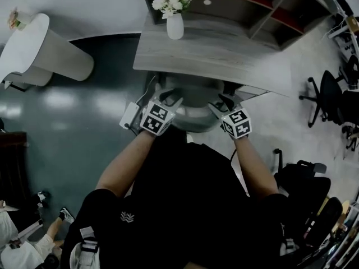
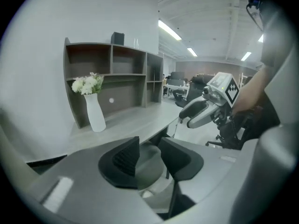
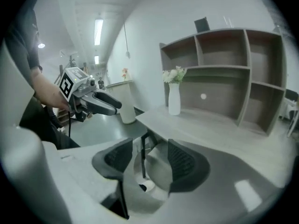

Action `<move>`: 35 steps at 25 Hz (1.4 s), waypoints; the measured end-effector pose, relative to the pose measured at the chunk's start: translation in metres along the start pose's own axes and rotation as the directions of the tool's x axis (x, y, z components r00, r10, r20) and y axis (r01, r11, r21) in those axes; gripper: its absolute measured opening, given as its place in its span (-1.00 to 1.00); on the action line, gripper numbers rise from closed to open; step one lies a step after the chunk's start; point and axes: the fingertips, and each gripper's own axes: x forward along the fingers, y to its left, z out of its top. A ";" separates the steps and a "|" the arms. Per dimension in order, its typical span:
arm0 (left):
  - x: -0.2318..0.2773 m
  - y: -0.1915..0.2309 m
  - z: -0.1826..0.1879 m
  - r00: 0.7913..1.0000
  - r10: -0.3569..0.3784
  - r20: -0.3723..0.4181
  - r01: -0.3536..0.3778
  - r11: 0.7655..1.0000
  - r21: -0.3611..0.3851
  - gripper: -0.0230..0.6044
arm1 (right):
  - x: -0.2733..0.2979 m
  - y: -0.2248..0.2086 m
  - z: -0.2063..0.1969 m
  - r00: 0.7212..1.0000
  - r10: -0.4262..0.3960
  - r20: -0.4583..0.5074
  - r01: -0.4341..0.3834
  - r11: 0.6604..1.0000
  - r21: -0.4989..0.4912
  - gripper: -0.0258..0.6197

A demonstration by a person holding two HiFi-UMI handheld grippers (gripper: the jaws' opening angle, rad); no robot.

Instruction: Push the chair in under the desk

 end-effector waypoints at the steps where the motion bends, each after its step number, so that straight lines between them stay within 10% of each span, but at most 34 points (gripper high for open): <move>1: -0.004 0.006 0.010 0.999 0.017 0.027 -0.017 1.000 0.001 -0.45 | -0.003 -0.006 0.010 0.999 -0.024 0.028 0.024 1.000 -0.009 -0.18; 8: -0.022 0.039 0.060 0.983 0.103 0.153 -0.116 0.990 0.078 -0.62 | -0.025 -0.051 0.058 0.967 -0.174 0.185 0.174 0.985 0.018 -0.26; 21: -0.044 0.092 0.098 0.918 0.269 0.293 -0.268 0.962 -0.042 -0.91 | -0.054 -0.095 0.108 0.887 -0.311 0.340 0.290 0.950 0.112 -0.92; 35: -0.031 0.102 0.106 0.921 0.261 0.290 -0.262 0.964 -0.039 -0.91 | -0.057 -0.100 0.110 0.877 -0.336 0.342 0.315 0.942 0.117 -0.92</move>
